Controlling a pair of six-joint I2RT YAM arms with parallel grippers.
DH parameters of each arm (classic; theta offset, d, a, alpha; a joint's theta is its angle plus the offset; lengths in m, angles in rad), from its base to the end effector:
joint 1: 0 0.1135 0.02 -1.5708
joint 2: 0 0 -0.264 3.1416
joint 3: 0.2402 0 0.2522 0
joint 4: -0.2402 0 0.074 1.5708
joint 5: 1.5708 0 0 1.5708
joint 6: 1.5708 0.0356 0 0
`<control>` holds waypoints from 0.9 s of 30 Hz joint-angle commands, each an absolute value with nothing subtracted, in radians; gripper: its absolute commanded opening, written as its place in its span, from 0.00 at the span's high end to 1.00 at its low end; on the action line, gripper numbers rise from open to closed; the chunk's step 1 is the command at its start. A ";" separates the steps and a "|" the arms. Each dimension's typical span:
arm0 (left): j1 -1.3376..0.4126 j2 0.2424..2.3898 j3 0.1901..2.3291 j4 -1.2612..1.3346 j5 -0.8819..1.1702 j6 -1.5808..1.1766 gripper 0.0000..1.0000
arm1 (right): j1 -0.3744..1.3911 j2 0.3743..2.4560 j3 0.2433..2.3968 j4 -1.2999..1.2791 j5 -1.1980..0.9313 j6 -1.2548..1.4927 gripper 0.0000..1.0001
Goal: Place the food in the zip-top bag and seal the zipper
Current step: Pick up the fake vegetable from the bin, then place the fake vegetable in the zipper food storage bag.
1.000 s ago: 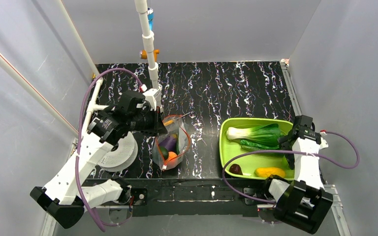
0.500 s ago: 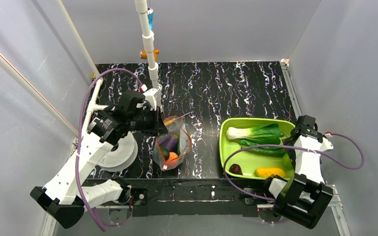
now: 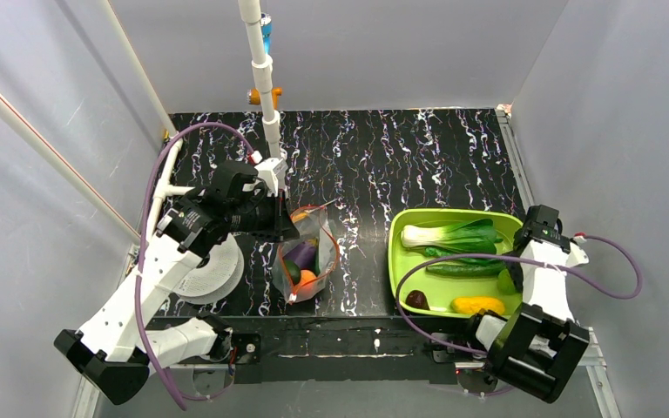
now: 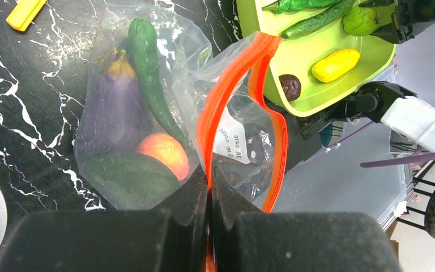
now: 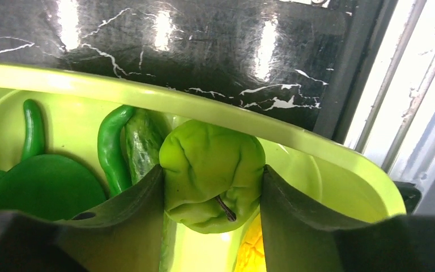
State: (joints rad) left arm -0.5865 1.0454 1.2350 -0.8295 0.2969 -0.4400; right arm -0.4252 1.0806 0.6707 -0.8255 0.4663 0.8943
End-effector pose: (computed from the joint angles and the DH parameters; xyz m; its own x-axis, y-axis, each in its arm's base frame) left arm 0.1637 -0.1213 0.3825 -0.7586 0.0151 -0.6513 0.4438 0.7438 -0.4997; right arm 0.1566 -0.0885 0.2039 -0.1461 0.8308 -0.5371 0.9858 0.1675 -0.0091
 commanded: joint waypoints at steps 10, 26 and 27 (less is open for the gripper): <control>-0.587 0.954 1.188 -0.830 0.280 -0.440 1.00 | -0.421 0.687 0.534 -0.636 0.139 0.765 0.97; -0.587 0.988 1.168 -0.802 0.302 -0.454 1.00 | 0.327 0.728 0.931 -0.672 -0.004 0.741 0.99; -0.587 0.986 1.164 -0.801 0.302 -0.455 1.00 | 0.370 0.744 0.934 -0.588 -0.080 0.718 0.99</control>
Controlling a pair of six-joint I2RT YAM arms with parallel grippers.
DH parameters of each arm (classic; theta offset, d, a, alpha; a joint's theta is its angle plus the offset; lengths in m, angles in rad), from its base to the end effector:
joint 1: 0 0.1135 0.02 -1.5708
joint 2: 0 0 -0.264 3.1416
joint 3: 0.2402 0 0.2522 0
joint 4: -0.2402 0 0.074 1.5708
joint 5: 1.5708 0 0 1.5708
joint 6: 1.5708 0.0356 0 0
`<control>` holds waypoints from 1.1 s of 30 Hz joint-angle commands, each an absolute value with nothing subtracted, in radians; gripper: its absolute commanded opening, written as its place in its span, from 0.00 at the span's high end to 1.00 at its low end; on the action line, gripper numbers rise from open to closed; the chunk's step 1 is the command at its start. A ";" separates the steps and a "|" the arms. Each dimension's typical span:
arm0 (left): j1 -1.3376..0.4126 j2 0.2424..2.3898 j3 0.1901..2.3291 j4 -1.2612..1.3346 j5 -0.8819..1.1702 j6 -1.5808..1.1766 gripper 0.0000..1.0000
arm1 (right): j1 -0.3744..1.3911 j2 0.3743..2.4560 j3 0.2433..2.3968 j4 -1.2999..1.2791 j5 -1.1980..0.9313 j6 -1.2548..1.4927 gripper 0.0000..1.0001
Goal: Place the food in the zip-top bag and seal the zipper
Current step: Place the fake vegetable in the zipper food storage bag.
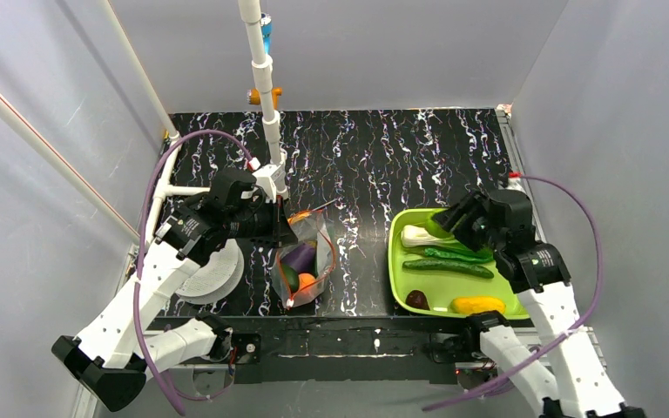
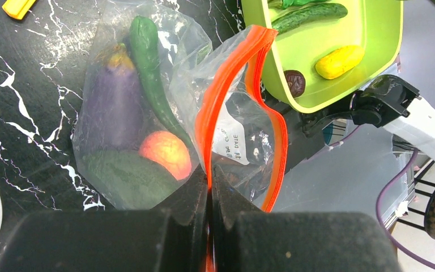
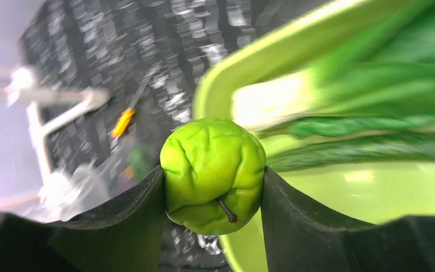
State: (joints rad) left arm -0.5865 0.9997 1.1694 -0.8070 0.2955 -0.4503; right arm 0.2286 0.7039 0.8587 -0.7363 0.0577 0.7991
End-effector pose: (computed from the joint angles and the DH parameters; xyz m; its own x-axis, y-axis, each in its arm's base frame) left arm 0.1570 -0.1168 0.3718 -0.7615 0.0061 -0.6482 0.4365 0.7441 -0.5058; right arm 0.1398 0.0304 0.3212 -0.5016 0.6180 -0.6054 0.2584 0.7749 0.5768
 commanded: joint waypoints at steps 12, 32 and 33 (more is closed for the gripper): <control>-0.586 0.978 1.151 -0.806 0.302 -0.466 1.00 | 0.964 0.988 1.031 -0.133 -0.353 0.614 0.99; -0.587 0.992 1.210 -0.767 0.384 -0.527 1.00 | 1.163 1.265 1.214 -0.356 0.165 0.533 0.58; -0.587 0.991 1.204 -0.759 0.395 -0.535 1.00 | 1.163 1.272 1.223 -0.362 0.185 0.536 0.53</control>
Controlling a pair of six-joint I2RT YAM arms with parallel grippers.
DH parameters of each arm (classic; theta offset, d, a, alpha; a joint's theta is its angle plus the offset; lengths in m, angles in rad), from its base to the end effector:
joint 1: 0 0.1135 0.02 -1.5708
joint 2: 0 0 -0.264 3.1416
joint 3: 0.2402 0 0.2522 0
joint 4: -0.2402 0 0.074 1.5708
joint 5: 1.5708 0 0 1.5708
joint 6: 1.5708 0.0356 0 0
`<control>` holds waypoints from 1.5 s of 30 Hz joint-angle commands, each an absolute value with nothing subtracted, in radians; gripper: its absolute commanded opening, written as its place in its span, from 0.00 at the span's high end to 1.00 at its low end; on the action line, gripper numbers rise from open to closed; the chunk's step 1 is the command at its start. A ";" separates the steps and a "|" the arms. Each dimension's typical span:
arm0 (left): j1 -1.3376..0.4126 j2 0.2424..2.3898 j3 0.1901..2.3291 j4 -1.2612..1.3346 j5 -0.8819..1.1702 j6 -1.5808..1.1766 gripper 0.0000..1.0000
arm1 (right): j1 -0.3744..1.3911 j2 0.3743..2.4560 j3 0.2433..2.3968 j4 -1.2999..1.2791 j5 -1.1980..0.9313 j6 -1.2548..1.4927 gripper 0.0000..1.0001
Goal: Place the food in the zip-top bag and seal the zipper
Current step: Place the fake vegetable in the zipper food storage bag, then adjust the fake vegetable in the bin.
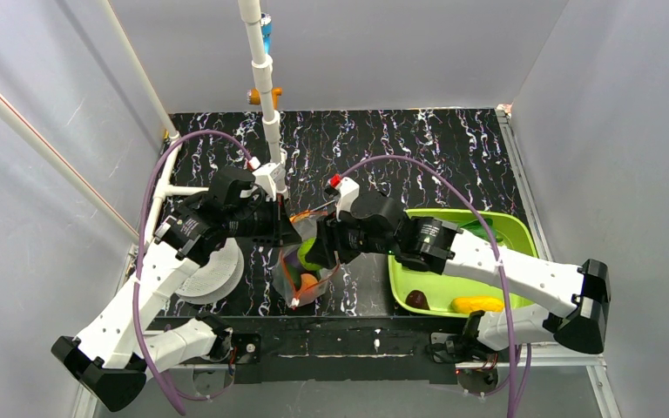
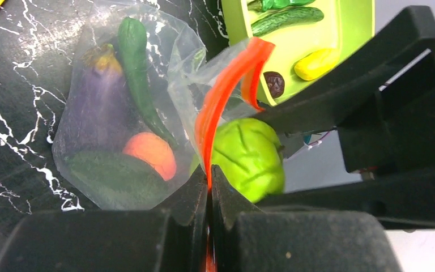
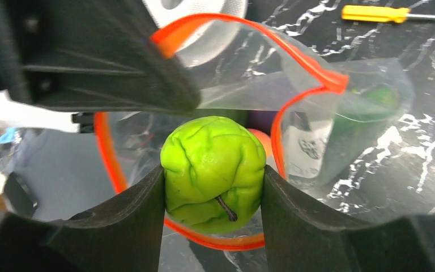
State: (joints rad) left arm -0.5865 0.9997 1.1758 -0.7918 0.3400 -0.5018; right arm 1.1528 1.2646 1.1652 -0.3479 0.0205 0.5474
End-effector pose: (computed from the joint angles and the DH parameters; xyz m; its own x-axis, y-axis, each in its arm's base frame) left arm 0.1565 -0.1182 0.3755 -0.7818 -0.0250 -0.6231 0.4249 0.7100 -0.5615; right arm 0.1180 0.2638 0.3532 -0.6216 -0.1175 -0.7745 -0.6824 0.5667 0.4617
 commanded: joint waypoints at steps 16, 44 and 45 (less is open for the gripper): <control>-0.586 0.985 1.195 -0.775 0.376 -0.524 1.00 | 1.163 1.284 1.295 -0.446 0.182 0.537 0.06; -0.587 1.010 1.181 -0.763 0.372 -0.511 1.00 | 0.621 0.749 0.798 -0.717 0.397 0.858 0.07; -0.587 1.009 1.182 -0.765 0.372 -0.511 1.00 | 0.554 0.766 0.776 -0.709 0.308 0.858 0.07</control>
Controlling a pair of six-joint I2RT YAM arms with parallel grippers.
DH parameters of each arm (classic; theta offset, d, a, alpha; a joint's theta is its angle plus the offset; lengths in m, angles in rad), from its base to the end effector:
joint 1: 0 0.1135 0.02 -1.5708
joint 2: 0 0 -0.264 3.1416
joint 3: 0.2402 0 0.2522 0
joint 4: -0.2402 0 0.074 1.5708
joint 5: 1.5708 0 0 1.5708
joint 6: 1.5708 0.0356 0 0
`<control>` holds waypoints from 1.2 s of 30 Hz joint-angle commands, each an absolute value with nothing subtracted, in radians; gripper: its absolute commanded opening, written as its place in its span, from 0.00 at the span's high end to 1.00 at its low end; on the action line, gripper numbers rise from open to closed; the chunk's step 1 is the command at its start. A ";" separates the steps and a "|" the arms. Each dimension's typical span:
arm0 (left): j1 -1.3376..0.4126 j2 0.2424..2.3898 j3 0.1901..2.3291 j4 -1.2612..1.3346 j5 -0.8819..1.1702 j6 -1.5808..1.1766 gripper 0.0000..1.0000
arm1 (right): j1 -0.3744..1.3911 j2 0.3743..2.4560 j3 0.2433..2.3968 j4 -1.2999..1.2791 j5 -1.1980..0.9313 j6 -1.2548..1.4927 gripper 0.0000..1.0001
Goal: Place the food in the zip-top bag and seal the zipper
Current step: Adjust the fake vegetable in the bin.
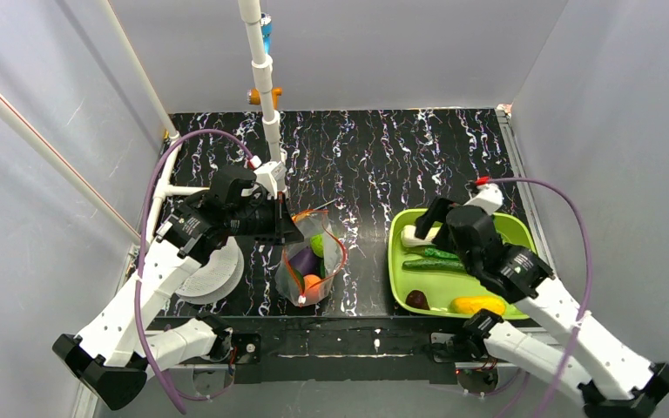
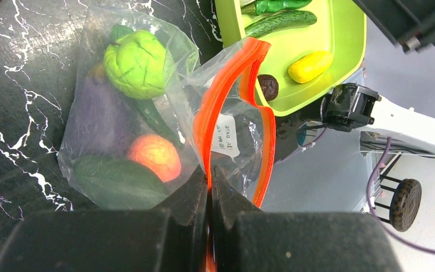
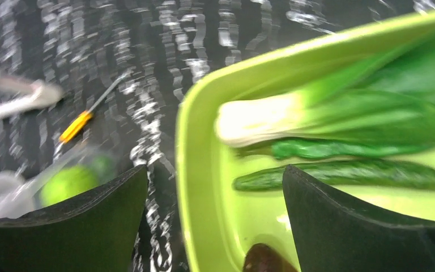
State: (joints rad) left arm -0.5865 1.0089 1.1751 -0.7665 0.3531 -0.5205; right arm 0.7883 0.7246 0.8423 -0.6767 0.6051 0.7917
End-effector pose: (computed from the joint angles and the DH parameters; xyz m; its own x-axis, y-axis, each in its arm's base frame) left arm 0.1595 -0.1207 0.3759 -0.7846 -0.0389 -0.6187 0.4228 0.6965 -0.5798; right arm 0.1174 0.0893 0.3221 -0.4358 0.3917 -0.8103 0.0952 0.9153 0.3913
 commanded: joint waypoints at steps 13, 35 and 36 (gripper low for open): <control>-0.587 0.988 1.155 -0.769 0.363 -0.515 1.00 | 0.429 0.972 0.633 -0.829 0.265 1.316 0.15; -0.587 1.000 1.160 -0.757 0.352 -0.498 1.00 | 0.425 1.035 0.715 -1.189 0.138 1.349 0.02; -0.587 0.997 1.159 -0.758 0.353 -0.498 1.00 | 0.425 1.056 0.709 -1.182 0.114 1.352 0.02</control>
State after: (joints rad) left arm -0.5865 1.0031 1.1561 -0.7661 0.3372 -0.5056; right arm 0.4315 1.0043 0.7437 -1.1524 0.2002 1.3347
